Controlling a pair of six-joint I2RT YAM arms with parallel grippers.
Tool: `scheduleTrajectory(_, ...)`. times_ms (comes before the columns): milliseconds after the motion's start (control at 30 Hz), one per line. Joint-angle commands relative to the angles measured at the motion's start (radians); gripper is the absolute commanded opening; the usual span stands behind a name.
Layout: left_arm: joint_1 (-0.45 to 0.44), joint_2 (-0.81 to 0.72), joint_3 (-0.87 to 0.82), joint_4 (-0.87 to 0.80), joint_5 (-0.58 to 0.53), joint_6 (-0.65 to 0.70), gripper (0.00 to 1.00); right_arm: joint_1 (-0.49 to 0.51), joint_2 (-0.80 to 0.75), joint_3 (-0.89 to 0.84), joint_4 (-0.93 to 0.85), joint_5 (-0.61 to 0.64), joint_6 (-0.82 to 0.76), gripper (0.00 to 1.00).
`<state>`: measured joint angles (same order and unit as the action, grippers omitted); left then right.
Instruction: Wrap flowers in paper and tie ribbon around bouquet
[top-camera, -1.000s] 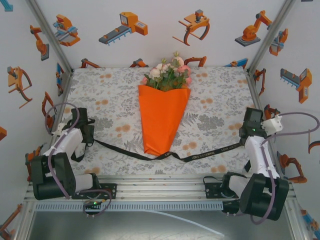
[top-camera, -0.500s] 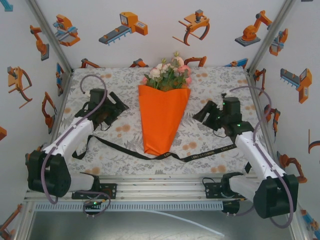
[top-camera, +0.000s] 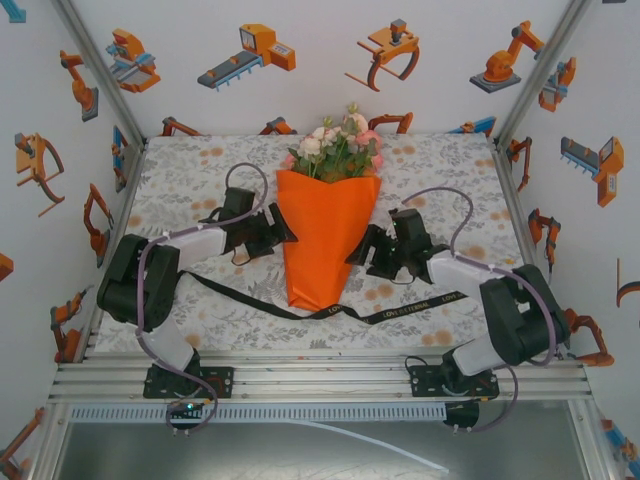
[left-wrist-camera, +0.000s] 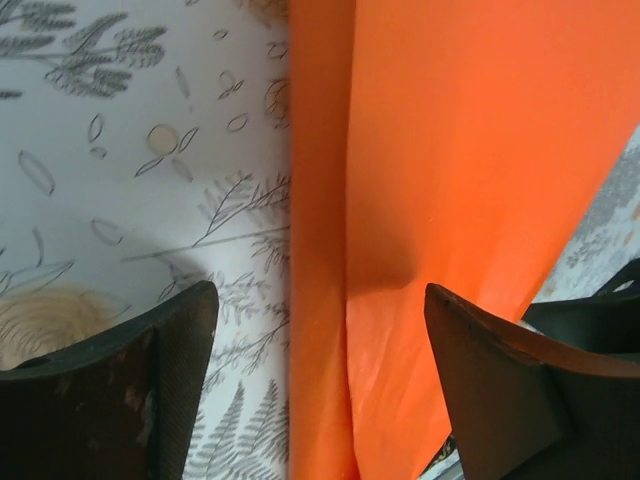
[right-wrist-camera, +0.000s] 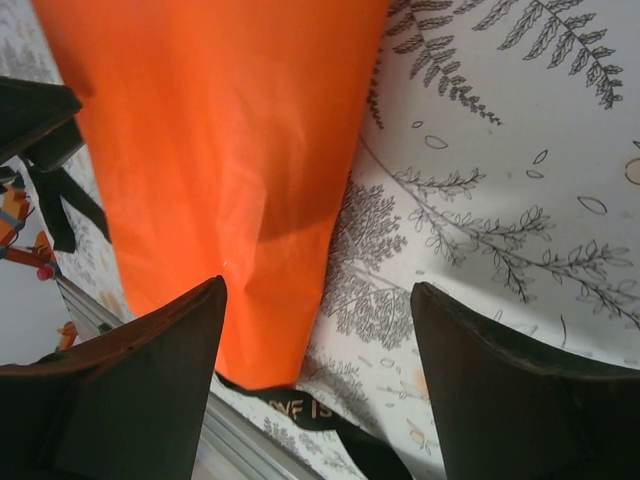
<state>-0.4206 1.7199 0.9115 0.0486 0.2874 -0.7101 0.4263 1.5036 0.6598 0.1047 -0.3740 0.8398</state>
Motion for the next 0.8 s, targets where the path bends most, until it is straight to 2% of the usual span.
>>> scheduleTrajectory(0, -0.011, 0.034, -0.019, 0.076, 0.063, 0.0, 0.69, 0.017, 0.06, 0.011, 0.126, 0.014, 0.066, 0.64)
scheduleTrajectory(167, -0.022, 0.051, -0.064, 0.121, 0.085, -0.038, 0.58, 0.04, 0.152, 0.041, 0.154, 0.018, 0.086, 0.59)
scheduleTrajectory(367, -0.042, 0.076, -0.111, 0.203, 0.111, -0.102, 0.37, 0.046, 0.209, 0.047, 0.191, 0.024, 0.116, 0.51)
scheduleTrajectory(633, -0.045, 0.017, -0.111, 0.197, 0.104, -0.144, 0.14, 0.047, 0.183, 0.095, 0.155, 0.026, 0.112, 0.27)
scheduleTrajectory(767, -0.045, -0.024, -0.098, 0.184, 0.111, -0.168, 0.04, 0.046, 0.147, 0.148, 0.094, 0.03, 0.088, 0.19)
